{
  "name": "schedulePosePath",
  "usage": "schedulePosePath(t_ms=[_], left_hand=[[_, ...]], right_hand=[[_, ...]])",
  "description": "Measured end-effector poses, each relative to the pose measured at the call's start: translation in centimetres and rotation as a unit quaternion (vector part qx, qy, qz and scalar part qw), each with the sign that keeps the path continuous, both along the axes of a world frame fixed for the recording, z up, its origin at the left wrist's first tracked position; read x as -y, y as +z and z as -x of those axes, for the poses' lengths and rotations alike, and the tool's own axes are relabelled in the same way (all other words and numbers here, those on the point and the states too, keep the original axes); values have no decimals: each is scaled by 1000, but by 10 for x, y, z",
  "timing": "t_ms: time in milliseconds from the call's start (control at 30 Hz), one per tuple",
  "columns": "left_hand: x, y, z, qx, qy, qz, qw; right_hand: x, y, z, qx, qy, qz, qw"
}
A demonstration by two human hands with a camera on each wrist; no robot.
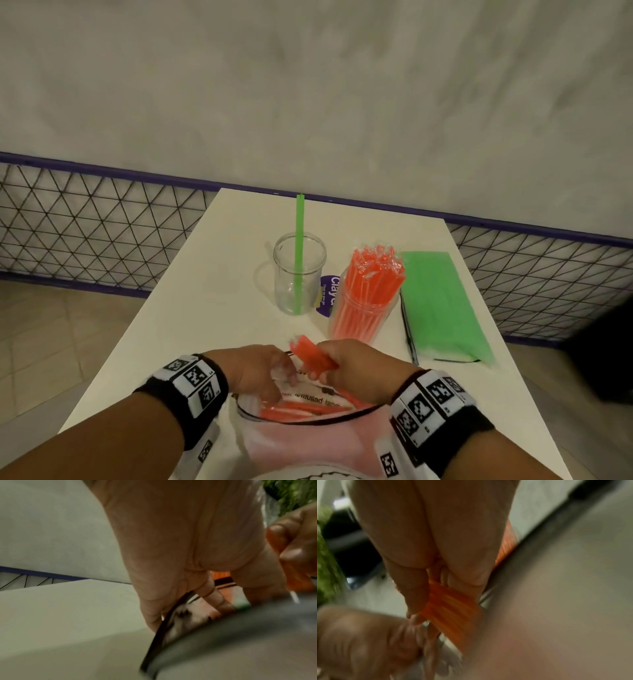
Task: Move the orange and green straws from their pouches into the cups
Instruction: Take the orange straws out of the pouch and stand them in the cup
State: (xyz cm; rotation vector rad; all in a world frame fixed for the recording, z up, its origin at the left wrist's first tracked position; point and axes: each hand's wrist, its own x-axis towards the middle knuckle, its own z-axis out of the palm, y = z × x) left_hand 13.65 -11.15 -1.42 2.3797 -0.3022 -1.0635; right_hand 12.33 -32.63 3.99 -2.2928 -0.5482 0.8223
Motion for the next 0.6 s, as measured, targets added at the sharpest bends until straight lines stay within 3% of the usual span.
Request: schedulePosePath(t_ms=[133,267,367,600], left_hand=[[2,34,-19,64,-3,30,998],[25,63,-38,118,95,152,977],[54,82,-52,151,120,190,963],[105,91,-71,153,109,238,953]], right_hand=[[14,71,2,6,-98,-144,985],[34,127,-1,79,-214,-279,933],[45,142,-13,139,-259,-330,897],[43,132,-33,228,-301,-300,876]])
